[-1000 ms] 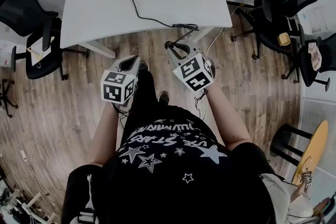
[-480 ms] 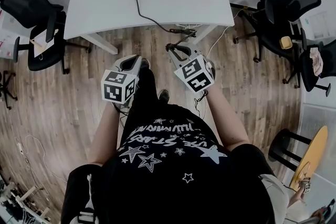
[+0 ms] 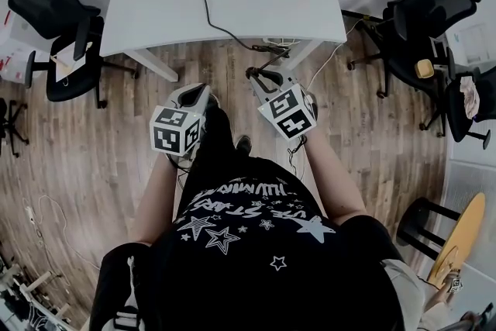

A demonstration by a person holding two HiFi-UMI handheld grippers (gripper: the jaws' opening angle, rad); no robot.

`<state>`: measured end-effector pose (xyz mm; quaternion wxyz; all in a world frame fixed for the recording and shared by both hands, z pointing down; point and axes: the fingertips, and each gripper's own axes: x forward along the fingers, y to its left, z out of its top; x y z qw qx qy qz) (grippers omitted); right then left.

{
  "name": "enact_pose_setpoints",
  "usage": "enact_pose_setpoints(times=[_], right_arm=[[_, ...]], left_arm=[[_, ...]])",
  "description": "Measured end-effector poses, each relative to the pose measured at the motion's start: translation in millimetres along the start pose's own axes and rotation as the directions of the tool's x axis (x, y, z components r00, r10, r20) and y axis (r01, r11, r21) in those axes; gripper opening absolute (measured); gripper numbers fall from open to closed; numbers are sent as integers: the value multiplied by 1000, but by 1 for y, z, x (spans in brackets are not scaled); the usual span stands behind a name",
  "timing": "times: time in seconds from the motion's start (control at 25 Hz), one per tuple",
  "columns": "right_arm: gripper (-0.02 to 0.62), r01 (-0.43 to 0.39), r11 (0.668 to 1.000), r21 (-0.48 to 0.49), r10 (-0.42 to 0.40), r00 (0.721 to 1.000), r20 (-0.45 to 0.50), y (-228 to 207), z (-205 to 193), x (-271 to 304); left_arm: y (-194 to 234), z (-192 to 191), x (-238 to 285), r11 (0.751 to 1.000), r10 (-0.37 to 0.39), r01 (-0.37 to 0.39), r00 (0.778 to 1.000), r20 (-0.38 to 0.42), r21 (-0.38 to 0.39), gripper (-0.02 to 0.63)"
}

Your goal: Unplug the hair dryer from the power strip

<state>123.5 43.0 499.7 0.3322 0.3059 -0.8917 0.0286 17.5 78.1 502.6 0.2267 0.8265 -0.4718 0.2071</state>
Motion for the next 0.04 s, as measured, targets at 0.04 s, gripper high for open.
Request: enact_pose_setpoints(times=[0.04], right_arm=[[66, -2, 1000, 2, 2, 1000, 3, 0, 1, -2]], left_arm=[[-1, 2, -1, 1000, 3, -3, 1000, 3, -1, 8]])
